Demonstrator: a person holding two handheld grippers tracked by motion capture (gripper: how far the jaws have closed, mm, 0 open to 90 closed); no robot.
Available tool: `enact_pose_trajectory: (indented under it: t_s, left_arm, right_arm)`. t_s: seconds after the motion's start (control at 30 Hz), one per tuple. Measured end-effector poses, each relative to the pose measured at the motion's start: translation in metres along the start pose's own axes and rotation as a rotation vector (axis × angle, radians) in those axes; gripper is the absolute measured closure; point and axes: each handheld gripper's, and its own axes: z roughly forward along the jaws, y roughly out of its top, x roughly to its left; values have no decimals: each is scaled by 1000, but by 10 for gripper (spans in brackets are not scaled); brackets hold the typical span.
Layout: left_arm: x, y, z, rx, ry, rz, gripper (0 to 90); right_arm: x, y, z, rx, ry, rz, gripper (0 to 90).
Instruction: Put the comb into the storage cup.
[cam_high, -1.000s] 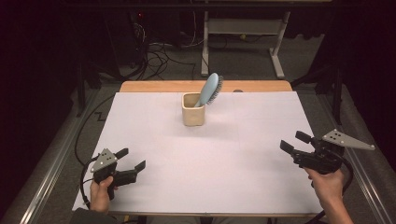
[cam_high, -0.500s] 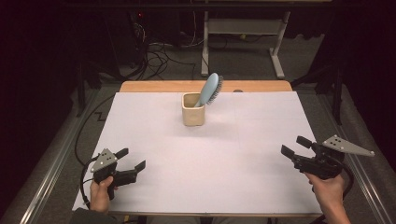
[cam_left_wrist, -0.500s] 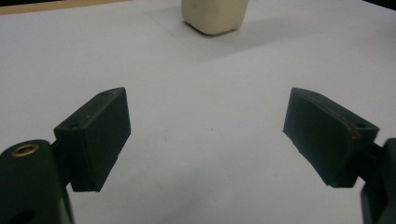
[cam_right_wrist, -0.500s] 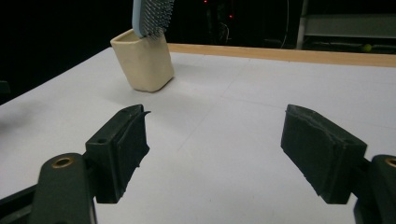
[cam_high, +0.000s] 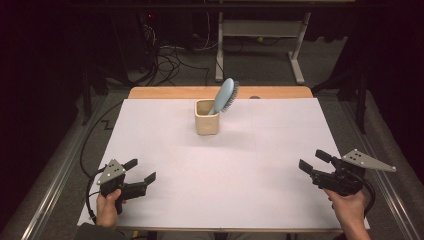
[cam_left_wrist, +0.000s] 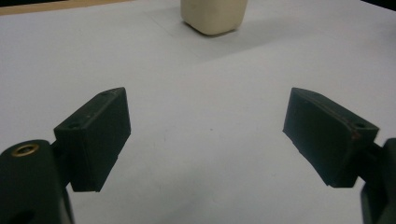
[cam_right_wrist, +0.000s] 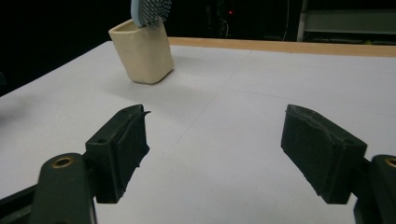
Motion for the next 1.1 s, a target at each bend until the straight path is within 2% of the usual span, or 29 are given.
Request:
enact_pose_trajectory:
  t_s: [1.1]
  left_arm:
    - [0,0,0,-2,0,-1,157]
  right_arm:
    - [3,-22,3,6,1,8,219]
